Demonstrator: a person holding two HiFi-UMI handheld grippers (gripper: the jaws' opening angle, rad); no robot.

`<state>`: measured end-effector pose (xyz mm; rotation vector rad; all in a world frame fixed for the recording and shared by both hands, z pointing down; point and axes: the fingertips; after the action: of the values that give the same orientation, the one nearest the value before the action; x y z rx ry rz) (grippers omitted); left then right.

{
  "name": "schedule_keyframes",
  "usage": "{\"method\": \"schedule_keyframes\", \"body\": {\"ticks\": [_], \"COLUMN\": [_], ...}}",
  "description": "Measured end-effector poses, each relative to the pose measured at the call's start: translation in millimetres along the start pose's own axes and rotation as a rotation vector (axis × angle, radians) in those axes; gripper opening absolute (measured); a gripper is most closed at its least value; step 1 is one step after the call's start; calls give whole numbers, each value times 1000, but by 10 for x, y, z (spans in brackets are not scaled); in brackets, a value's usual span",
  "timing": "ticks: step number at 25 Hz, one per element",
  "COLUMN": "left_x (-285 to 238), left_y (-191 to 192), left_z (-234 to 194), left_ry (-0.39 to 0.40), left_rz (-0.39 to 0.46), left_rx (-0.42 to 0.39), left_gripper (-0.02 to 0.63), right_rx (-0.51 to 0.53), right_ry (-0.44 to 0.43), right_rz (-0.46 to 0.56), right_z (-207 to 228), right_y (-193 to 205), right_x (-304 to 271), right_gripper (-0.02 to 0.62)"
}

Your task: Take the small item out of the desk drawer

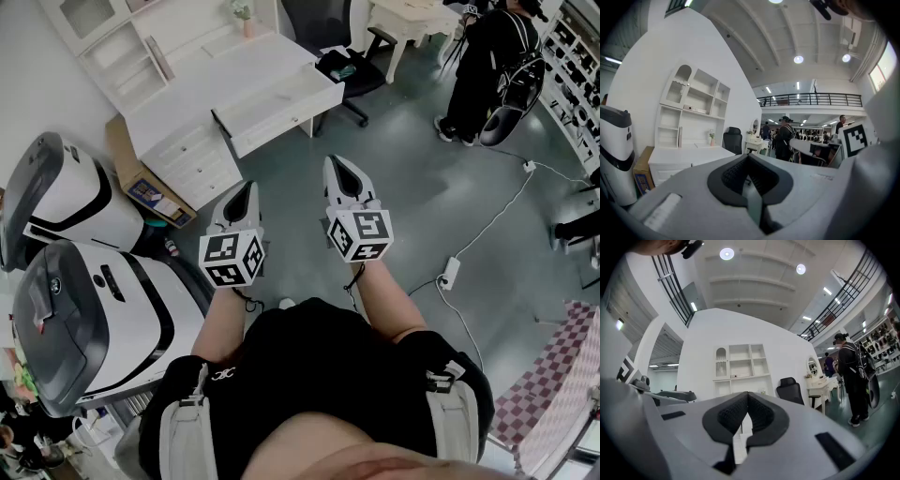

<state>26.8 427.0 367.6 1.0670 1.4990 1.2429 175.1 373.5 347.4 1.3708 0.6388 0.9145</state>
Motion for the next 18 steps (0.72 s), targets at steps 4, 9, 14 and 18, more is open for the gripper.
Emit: {"method": "schedule_keyframes", "body": {"ticks": [4,9,14,18], "left_x": [51,87,104,91], "left_y": [-16,-48,-44,-24], "left_z": [-121,-359,-608,-743], "left_ry": [6,13,26,32], "left_rz": [4,16,19,14], "left_rx": [0,6,5,5], "left_gripper": [15,15,14,15], "right_rx": [3,13,12,19], "right_ry": [-8,-10,3,2], "right_rz": [3,-1,-4,-9], "right_z": [-159,-369,-557,-676], "right_y": [-1,42,122,177], "right_x": [-60,-208,-339,-420], "right_gripper": [-3,-3,-3,-3]}}
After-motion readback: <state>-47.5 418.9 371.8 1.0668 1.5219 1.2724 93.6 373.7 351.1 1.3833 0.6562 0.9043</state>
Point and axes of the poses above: the fingertips, and each gripper's own axes: x backward along the fingers, z to its right, y out of its underside
